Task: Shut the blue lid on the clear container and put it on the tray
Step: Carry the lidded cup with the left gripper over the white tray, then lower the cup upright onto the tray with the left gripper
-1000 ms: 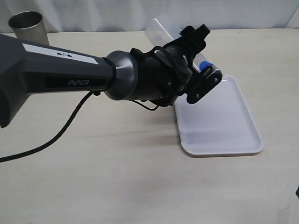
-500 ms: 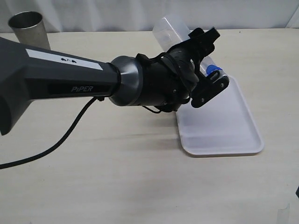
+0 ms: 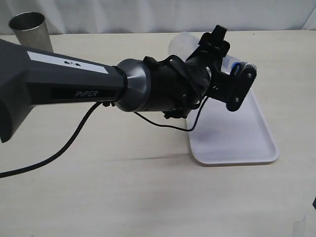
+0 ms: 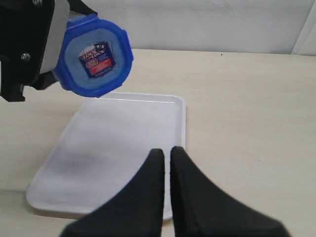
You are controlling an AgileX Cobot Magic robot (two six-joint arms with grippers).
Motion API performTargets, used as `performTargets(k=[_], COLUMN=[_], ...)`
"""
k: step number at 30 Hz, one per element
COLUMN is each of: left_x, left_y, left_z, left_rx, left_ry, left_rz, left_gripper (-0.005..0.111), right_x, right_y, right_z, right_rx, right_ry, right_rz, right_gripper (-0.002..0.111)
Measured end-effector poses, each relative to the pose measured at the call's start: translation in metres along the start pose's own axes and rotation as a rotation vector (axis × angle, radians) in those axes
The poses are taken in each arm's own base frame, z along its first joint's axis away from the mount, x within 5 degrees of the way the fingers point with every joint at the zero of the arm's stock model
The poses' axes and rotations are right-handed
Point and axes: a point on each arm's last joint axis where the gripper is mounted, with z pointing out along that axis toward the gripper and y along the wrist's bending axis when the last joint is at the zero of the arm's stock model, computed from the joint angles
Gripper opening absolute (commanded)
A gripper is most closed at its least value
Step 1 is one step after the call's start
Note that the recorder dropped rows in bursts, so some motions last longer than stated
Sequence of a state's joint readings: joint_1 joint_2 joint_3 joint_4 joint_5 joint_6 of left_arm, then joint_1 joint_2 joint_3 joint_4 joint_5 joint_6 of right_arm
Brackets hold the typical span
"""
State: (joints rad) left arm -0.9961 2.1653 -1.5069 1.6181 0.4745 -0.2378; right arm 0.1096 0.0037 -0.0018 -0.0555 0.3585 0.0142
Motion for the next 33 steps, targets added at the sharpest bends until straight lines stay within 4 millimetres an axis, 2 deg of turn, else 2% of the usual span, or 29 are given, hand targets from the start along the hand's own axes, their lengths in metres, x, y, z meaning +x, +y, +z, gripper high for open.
performTargets(k=[5,7,8,12,14,16,17,20,26,33], left_x=[-0.003,0.000,0.004,0.012,0.017,0.018,0.018,0.016,0.015,0.016], left_y=[-0.003,-0.003,-0.003,-0.004,-0.007,-0.010,-0.013,-0.021,-0.063,-0.064], left_z=[0.006,0.009,0.011,0.016,0.024,0.030,0.035,0.043,0.066,0.069], left_rx=[0.106,0.166,0.239,0.343,0.399,0.425,0.431,0.390,0.431,0.417], left_ry=[-0.212,-0.286,-0.367,-0.460,-0.536,-0.629,-0.726,-0.798,-0.710,-0.675], left_rz=[-0.391,-0.524,-0.648,-0.922,-1.141,-1.270,-1.360,-1.404,-1.396,-1.355], left_gripper=[0.000,0.000,0.000,0.000,0.000,0.000,0.000,0.000,0.000,0.000], right_x=[0.000,0.000,0.000,0.000,0.000,0.000,0.000,0.000,0.000,0.000], right_y=[0.000,0.000,0.000,0.000,0.000,0.000,0.000,0.000,0.000,0.000], right_z=[0.000,0.000,0.000,0.000,0.000,0.000,0.000,0.000,0.000,0.000], right_rx=[0.000,0.000,0.000,0.000,0.000,0.000,0.000,0.000,0.000,0.000], right_ry=[0.000,0.000,0.000,0.000,0.000,0.000,0.000,0.000,0.000,0.000], right_rz=[0.000,0.000,0.000,0.000,0.000,0.000,0.000,0.000,0.000,0.000], right_gripper=[0.004,0.004,0.004,0.004,0.004,0.004,0.004,0.004,0.004,0.004])
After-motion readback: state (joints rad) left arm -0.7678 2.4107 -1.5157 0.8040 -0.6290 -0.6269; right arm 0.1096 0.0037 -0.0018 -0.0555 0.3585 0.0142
